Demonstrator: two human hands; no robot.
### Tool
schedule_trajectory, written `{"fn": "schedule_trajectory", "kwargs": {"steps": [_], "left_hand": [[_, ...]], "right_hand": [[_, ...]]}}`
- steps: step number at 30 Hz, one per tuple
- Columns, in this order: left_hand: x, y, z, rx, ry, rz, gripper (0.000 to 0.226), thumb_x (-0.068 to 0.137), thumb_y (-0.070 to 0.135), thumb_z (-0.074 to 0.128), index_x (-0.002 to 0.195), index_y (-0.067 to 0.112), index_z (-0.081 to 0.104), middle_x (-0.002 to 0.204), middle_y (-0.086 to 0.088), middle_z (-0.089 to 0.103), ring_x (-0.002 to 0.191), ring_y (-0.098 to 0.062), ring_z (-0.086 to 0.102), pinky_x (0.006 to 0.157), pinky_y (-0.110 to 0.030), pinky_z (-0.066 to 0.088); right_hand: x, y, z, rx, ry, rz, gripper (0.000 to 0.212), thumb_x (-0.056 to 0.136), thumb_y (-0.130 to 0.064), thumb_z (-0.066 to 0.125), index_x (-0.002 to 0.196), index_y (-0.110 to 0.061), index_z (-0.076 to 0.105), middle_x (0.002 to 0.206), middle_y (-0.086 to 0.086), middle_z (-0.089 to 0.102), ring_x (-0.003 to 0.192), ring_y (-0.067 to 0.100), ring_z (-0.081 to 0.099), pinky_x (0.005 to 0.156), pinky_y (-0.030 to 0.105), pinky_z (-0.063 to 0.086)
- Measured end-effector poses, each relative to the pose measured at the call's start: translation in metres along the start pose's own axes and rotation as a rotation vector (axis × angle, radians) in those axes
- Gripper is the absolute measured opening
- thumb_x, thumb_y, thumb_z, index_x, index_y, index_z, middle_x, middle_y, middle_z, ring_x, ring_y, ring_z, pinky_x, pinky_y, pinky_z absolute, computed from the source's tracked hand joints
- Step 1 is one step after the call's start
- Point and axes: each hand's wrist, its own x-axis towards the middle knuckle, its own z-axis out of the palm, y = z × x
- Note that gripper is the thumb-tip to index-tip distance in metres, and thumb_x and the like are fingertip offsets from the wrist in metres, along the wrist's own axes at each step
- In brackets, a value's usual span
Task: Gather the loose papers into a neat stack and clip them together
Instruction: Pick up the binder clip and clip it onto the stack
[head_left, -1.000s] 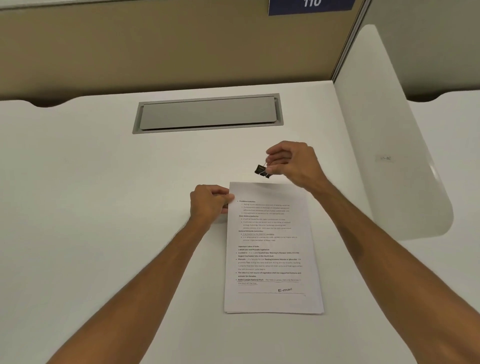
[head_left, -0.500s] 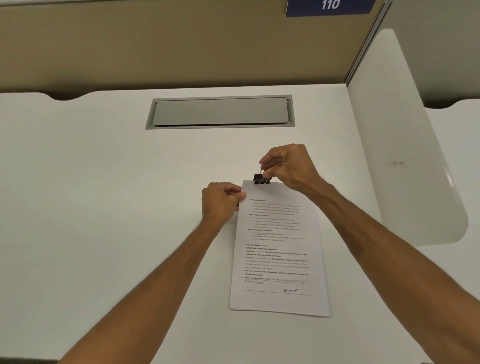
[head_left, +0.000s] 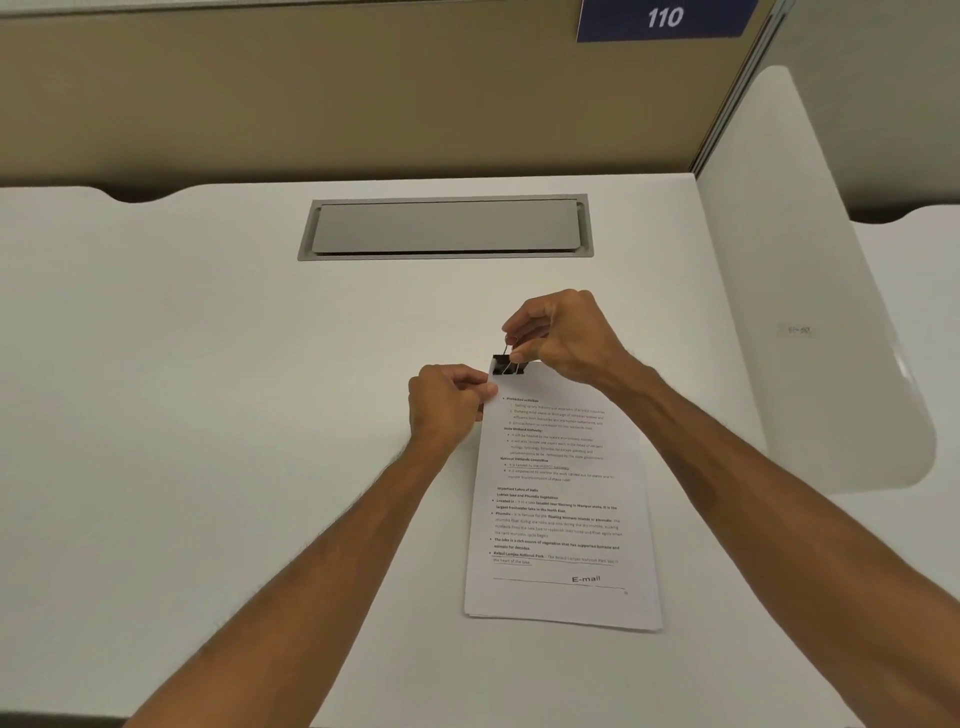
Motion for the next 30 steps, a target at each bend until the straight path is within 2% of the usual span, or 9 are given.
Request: {"fn": "schedule_trajectory", "kwargs": {"steps": [5, 8, 10, 13, 16, 19, 22, 25, 30], "left_hand": [[0.000, -0.001, -0.002, -0.010, -0.003, -0.017, 0.011, 0.078, 0.003, 0.082, 0.082, 0.009, 0.073, 0.080, -0.008, 0.076, 0.068, -0.019, 0.076, 0.061, -0.030, 0.063], [-0.001, 0.000, -0.003, -0.025, -0.005, -0.024, 0.011, 0.078, 0.003, 0.082, 0.086, 0.005, 0.075, 0.081, -0.009, 0.076, 0.069, -0.020, 0.076, 0.060, -0.030, 0.063], [-0.001, 0.000, -0.005, -0.043, -0.009, -0.028, 0.012, 0.078, 0.001, 0.081, 0.088, 0.004, 0.075, 0.080, -0.010, 0.075, 0.069, -0.020, 0.076, 0.060, -0.030, 0.063], [0.000, -0.001, -0.009, -0.064, -0.015, -0.024, 0.014, 0.079, -0.001, 0.080, 0.091, 0.002, 0.075, 0.080, -0.012, 0.075, 0.066, -0.016, 0.074, 0.058, -0.027, 0.062], [0.001, -0.002, -0.015, -0.089, -0.017, -0.020, 0.014, 0.079, -0.001, 0.080, 0.091, 0.004, 0.074, 0.078, -0.009, 0.074, 0.058, -0.008, 0.071, 0.053, -0.021, 0.057], [0.003, -0.003, -0.019, -0.119, -0.025, -0.030, 0.015, 0.078, -0.002, 0.080, 0.086, 0.008, 0.073, 0.078, -0.010, 0.073, 0.061, -0.012, 0.070, 0.053, -0.022, 0.058], [0.007, -0.003, -0.022, -0.141, -0.028, -0.052, 0.016, 0.078, -0.002, 0.080, 0.089, 0.006, 0.072, 0.081, -0.011, 0.072, 0.064, -0.015, 0.070, 0.054, -0.022, 0.058], [0.012, -0.002, -0.023, -0.163, -0.035, -0.078, 0.016, 0.078, -0.001, 0.080, 0.090, 0.006, 0.072, 0.085, -0.013, 0.072, 0.069, -0.020, 0.070, 0.055, -0.024, 0.058], [0.021, 0.002, -0.027, -0.202, -0.015, -0.140, 0.014, 0.078, 0.000, 0.080, 0.083, 0.010, 0.071, 0.085, -0.011, 0.072, 0.068, -0.021, 0.069, 0.063, -0.029, 0.060]], "right_hand": [[-0.002, 0.003, 0.002, -0.003, -0.066, -0.001, 0.039, 0.077, -0.008, 0.083, 0.115, -0.007, 0.073, 0.102, 0.006, 0.077, 0.091, 0.016, 0.074, 0.090, 0.035, 0.060], [-0.010, 0.007, -0.002, -0.037, -0.101, -0.013, 0.062, 0.077, -0.022, 0.086, 0.133, -0.013, 0.062, 0.127, 0.004, 0.069, 0.104, 0.016, 0.070, 0.094, 0.037, 0.059], [-0.020, 0.013, -0.007, 0.013, 0.008, -0.013, 0.069, 0.076, -0.030, 0.086, 0.138, -0.017, 0.058, 0.136, 0.000, 0.063, 0.113, 0.013, 0.065, 0.096, 0.033, 0.057], [-0.045, 0.030, -0.021, 0.189, 0.332, 0.051, 0.069, 0.080, -0.030, 0.083, 0.141, -0.020, 0.053, 0.139, -0.002, 0.057, 0.120, 0.011, 0.059, 0.095, 0.025, 0.053], [-0.078, 0.059, -0.030, 0.430, 0.494, 0.222, 0.073, 0.080, -0.029, 0.083, 0.143, -0.021, 0.048, 0.138, 0.001, 0.055, 0.124, 0.014, 0.057, 0.099, 0.030, 0.052], [-0.110, 0.084, -0.026, 0.532, 0.397, 0.372, 0.070, 0.079, -0.028, 0.083, 0.140, -0.017, 0.051, 0.129, 0.003, 0.061, 0.120, 0.020, 0.062, 0.100, 0.038, 0.053], [-0.137, 0.093, -0.018, 0.612, 0.353, 0.445, 0.061, 0.086, -0.018, 0.077, 0.141, -0.016, 0.050, 0.127, 0.003, 0.063, 0.114, 0.018, 0.065, 0.084, 0.025, 0.055], [-0.157, 0.098, -0.012, 0.712, 0.191, 0.488, 0.040, 0.090, -0.012, 0.071, 0.128, -0.010, 0.060, 0.112, 0.011, 0.075, 0.104, 0.030, 0.072, 0.072, 0.026, 0.059], [-0.183, 0.106, -0.006, 0.680, 0.120, 0.539, 0.017, 0.093, -0.003, 0.064, 0.110, 0.000, 0.069, 0.102, 0.017, 0.077, 0.096, 0.034, 0.074, 0.080, 0.040, 0.059]]}}
